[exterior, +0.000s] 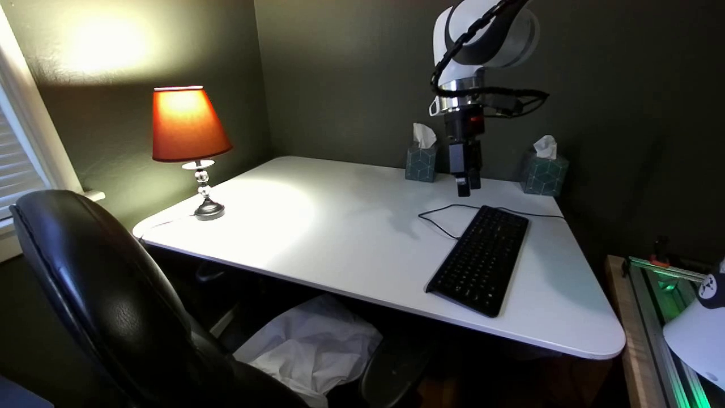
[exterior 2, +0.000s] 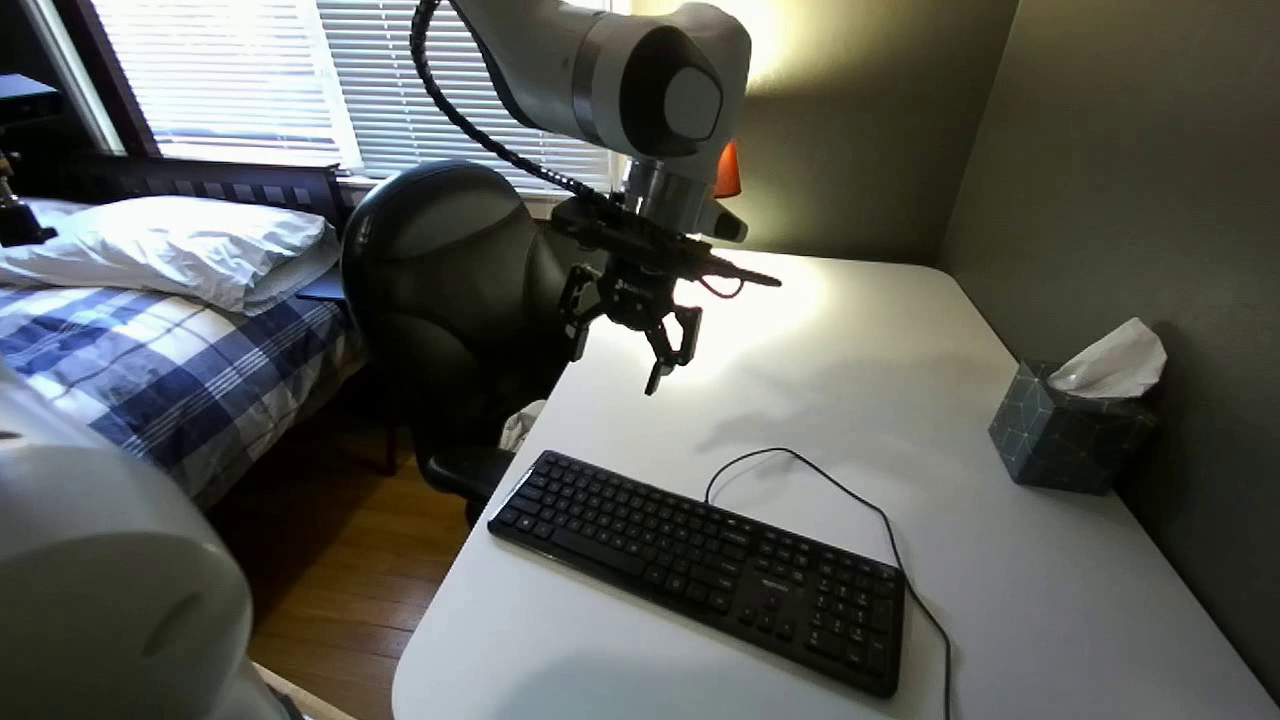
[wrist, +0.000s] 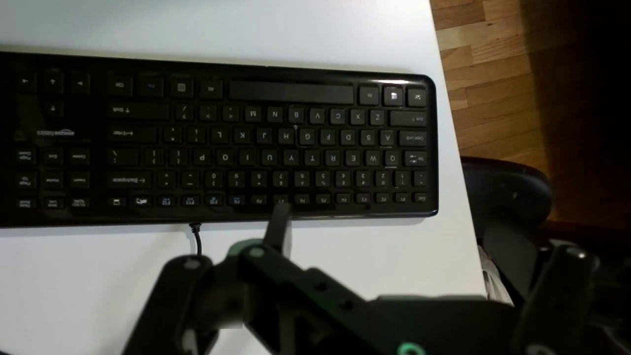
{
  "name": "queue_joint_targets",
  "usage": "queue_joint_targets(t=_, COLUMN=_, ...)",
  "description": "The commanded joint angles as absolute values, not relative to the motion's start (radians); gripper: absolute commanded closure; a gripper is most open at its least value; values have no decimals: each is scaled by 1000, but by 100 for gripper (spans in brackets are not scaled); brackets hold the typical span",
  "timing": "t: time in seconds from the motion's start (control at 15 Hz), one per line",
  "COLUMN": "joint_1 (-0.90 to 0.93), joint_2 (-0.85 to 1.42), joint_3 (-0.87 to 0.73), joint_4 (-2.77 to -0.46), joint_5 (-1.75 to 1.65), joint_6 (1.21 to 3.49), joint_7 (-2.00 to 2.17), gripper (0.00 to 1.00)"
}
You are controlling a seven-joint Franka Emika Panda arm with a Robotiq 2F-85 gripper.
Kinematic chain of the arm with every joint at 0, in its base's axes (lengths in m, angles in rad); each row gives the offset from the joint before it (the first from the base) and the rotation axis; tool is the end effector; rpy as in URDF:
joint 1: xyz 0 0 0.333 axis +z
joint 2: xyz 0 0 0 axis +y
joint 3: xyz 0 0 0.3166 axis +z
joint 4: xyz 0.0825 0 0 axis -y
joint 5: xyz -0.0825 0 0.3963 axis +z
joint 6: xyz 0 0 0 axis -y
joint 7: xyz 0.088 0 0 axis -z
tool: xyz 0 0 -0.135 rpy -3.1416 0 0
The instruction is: Press the F5 button on the keyboard
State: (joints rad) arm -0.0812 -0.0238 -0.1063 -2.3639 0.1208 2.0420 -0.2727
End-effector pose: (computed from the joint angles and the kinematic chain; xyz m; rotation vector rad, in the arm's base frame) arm 0.4556 -0.0764 0.2806 -2.9490 -0.0214 0.3970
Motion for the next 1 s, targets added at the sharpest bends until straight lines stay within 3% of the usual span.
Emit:
queue_joint_targets(t=0.0, joint_1=-77, joint_2=2, joint_3=-92, joint_4=-2394, joint_5=104, joint_6=2129, joint_7=-213, gripper=0)
queue_joint_targets(t=0.53, joint_1=-77, joint_2=64, joint_3=-79, joint_4=-2397, joint_5=87, joint_6=2193, joint_7=-116, gripper=3)
queue_joint_targets(t=0.6, joint_1=-77, joint_2=73, joint_3=-79, joint_4=-2393, joint_5=81, joint_6=2190, joint_7=-103, gripper=13)
queue_joint_targets(t=0.67, joint_1=-76, joint_2=82, joint_3=-79, joint_4=-2389, joint_5=76, joint_6=2187, joint_7=-91, gripper=13)
queue_joint_targets(t=0.73, joint_1=-76, joint_2=87, joint_3=-79, joint_4=-2388, joint_5=70, joint_6=2186, joint_7=-80, gripper=29)
queue_joint_targets(t=0.93, joint_1=-75, joint_2=112, joint_3=-79, joint_4=-2376, joint_5=38, joint_6=2179, joint_7=-50, gripper=52)
